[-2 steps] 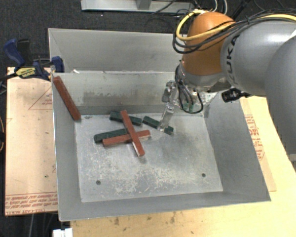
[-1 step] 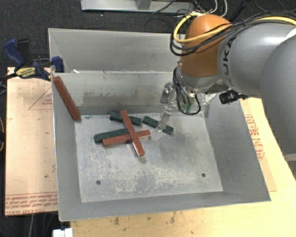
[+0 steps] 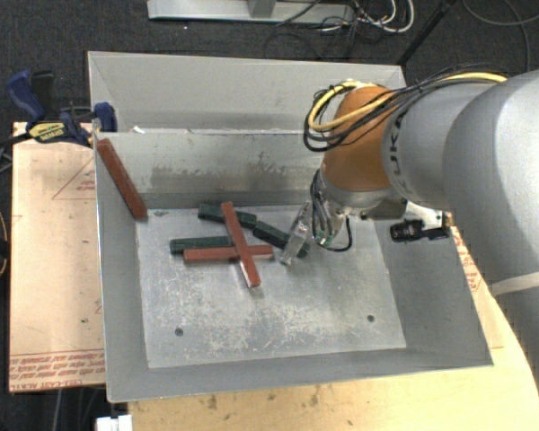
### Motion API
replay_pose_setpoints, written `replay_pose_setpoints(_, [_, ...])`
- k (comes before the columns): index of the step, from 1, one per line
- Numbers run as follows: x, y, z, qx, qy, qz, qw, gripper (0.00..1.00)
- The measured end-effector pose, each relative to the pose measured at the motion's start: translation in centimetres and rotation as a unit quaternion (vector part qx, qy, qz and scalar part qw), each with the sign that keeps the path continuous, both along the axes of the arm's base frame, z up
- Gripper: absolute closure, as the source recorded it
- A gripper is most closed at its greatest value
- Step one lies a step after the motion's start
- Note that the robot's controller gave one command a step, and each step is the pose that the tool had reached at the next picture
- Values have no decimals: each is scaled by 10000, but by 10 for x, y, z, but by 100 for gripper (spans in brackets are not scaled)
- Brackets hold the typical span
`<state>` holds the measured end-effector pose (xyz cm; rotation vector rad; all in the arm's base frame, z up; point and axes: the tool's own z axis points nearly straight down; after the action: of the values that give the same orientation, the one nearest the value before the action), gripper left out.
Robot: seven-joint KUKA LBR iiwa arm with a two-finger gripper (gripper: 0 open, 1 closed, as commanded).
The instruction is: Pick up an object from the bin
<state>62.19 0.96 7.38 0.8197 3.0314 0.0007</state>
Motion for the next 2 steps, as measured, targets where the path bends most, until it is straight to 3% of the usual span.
replay_pose_setpoints(1, [0,0,0,-1,0,2,10000,100])
replay_pose_setpoints(2, [0,0,44,2,38,-28,10000,100])
